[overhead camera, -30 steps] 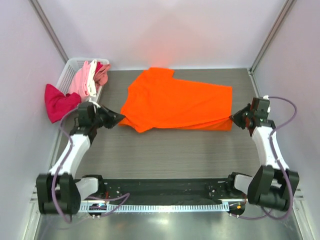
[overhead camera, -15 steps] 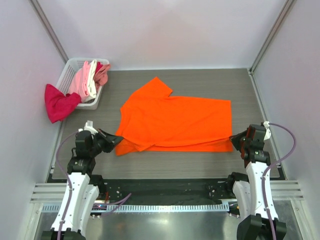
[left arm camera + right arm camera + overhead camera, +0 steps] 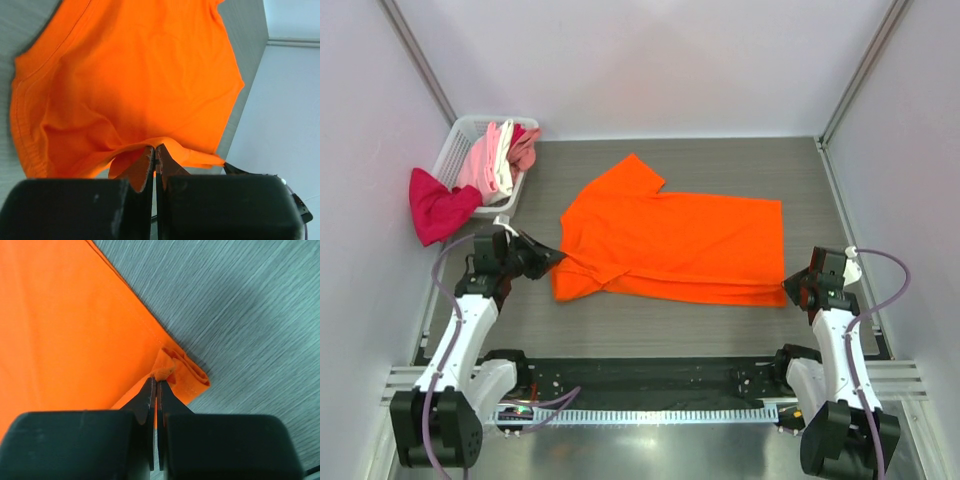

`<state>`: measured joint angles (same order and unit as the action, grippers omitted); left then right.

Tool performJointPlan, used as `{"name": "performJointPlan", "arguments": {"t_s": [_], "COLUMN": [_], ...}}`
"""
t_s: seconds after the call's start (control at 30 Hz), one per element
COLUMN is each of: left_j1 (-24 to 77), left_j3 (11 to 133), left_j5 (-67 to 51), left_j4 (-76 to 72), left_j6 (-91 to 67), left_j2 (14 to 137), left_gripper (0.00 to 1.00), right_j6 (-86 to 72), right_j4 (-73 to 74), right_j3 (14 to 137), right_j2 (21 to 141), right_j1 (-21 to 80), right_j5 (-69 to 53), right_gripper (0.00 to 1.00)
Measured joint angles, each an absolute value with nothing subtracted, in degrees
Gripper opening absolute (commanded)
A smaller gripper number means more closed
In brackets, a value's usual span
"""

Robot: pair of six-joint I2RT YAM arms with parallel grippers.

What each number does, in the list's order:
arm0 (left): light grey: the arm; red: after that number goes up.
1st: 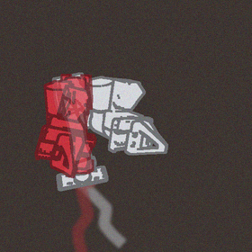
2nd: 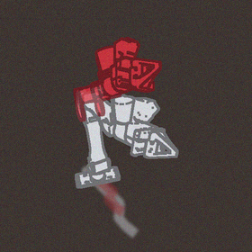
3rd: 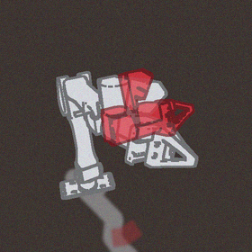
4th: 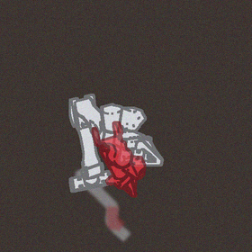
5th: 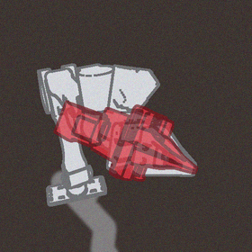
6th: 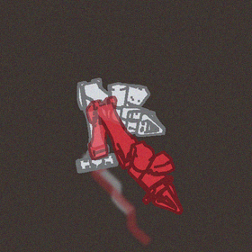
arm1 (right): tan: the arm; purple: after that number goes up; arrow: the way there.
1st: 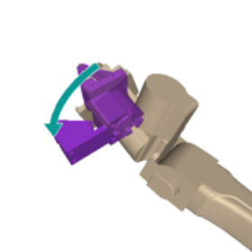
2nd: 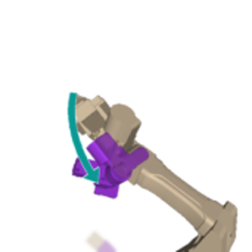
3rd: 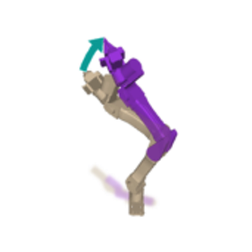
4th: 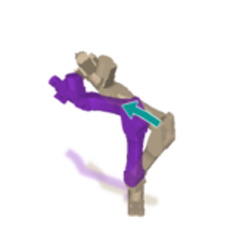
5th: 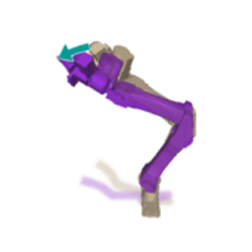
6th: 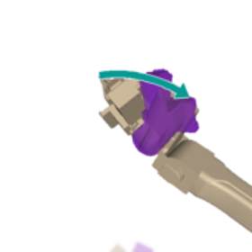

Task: Fold and stack the t-shirts
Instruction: Fold the tshirt

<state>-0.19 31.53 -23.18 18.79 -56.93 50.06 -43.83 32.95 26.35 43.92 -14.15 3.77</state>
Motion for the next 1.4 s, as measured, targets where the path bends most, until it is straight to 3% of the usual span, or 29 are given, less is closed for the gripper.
{"name": "performJointPlan", "arguments": {"t_s": [0.53,1.4], "left_j1": [7.0,8.5], "left_j3": [46.2,63.5], "left_j5": [-19.0,-16.2], "left_j4": [15.6,13.4], "left_j6": [-53.0,-45.7], "left_j2": [71.8,93.8], "left_gripper": [0.00,0.00], "right_j6": [-44.3,-43.9], "right_j4": [25.6,17.6], "right_j3": [29.4,35.0], "right_j2": [56.8,71.1], "right_j1": [-14.2,-13.0], "right_j5": [4.2,3.9], "right_gripper": [0.01,0.01]}}
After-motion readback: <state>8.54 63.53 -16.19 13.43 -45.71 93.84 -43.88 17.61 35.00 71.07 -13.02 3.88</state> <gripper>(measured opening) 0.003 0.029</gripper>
